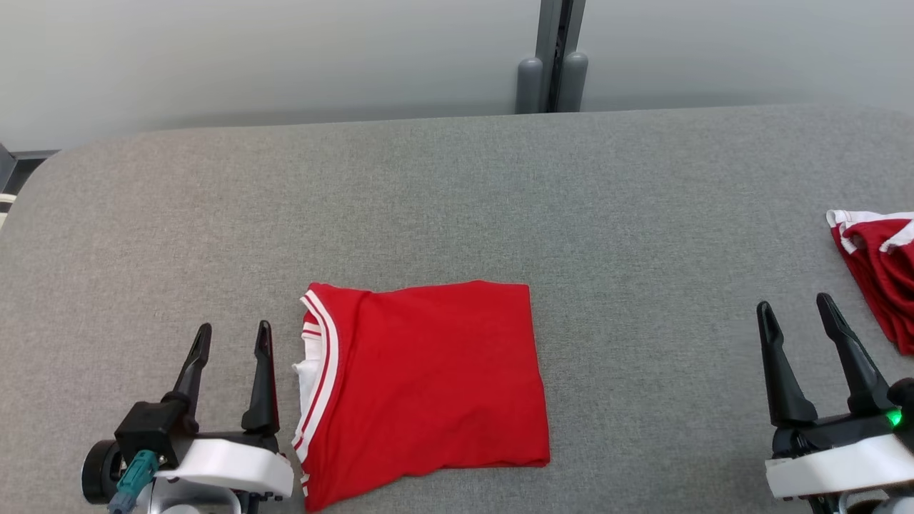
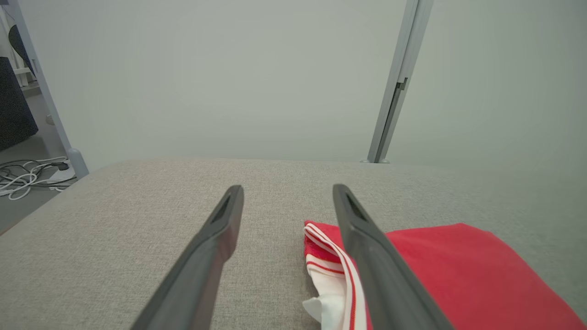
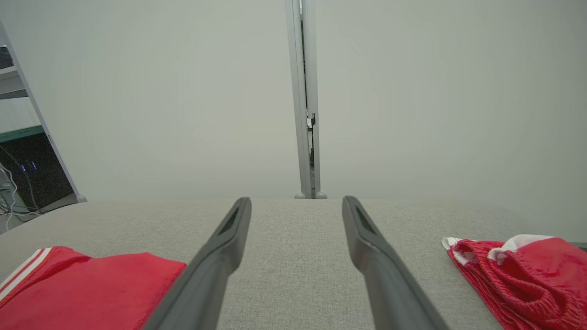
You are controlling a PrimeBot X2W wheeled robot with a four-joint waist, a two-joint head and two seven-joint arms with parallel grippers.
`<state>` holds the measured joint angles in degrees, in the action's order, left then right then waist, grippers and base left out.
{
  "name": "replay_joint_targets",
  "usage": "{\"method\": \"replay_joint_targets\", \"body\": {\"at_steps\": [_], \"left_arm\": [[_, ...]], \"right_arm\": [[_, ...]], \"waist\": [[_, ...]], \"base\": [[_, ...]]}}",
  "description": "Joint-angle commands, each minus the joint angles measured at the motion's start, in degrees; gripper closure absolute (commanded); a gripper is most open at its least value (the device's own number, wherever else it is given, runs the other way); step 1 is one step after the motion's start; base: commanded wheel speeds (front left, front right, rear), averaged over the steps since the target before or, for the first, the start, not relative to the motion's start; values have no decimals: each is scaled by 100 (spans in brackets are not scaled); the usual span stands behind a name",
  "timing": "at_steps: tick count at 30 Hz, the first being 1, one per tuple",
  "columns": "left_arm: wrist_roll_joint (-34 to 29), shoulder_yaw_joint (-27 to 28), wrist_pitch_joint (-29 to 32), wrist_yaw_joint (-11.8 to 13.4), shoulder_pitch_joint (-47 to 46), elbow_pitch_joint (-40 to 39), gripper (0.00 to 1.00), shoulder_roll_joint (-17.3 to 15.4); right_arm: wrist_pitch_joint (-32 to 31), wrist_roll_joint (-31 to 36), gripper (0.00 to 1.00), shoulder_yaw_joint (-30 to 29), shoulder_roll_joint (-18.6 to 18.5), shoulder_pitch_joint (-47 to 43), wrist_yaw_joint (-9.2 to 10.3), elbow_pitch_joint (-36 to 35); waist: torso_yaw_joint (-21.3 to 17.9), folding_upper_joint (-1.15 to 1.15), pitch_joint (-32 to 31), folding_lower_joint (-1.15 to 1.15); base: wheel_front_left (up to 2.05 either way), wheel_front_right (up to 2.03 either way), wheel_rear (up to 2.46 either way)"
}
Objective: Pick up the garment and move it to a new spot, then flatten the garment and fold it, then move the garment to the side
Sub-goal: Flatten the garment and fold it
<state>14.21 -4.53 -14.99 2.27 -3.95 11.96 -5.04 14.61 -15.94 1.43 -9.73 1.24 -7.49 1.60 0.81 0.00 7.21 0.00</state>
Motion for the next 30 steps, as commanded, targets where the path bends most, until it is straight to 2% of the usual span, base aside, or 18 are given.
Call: {"method": "replay_joint_targets", "body": {"at_steps": [1,14,30], "left_arm": [[13,28,-21,30,63,-16,0,-44],[128,104,115,30,753,-31,0,-279],[230,83,265,13,982,73,0,-439]], "right_arm": [[-25,48,0,-64,-7,-95,-2,-36],[-430,284,0,-366,229,-873,-2,-398],[-812,332,0,-461,303,-1305,-2,-700]], "waist": [[-33,0,-84,0],[-160,0,-722,0],[-104,0,-1022,0]], "base": [[0,0,0],[0,0,0],[0,0,0]]}}
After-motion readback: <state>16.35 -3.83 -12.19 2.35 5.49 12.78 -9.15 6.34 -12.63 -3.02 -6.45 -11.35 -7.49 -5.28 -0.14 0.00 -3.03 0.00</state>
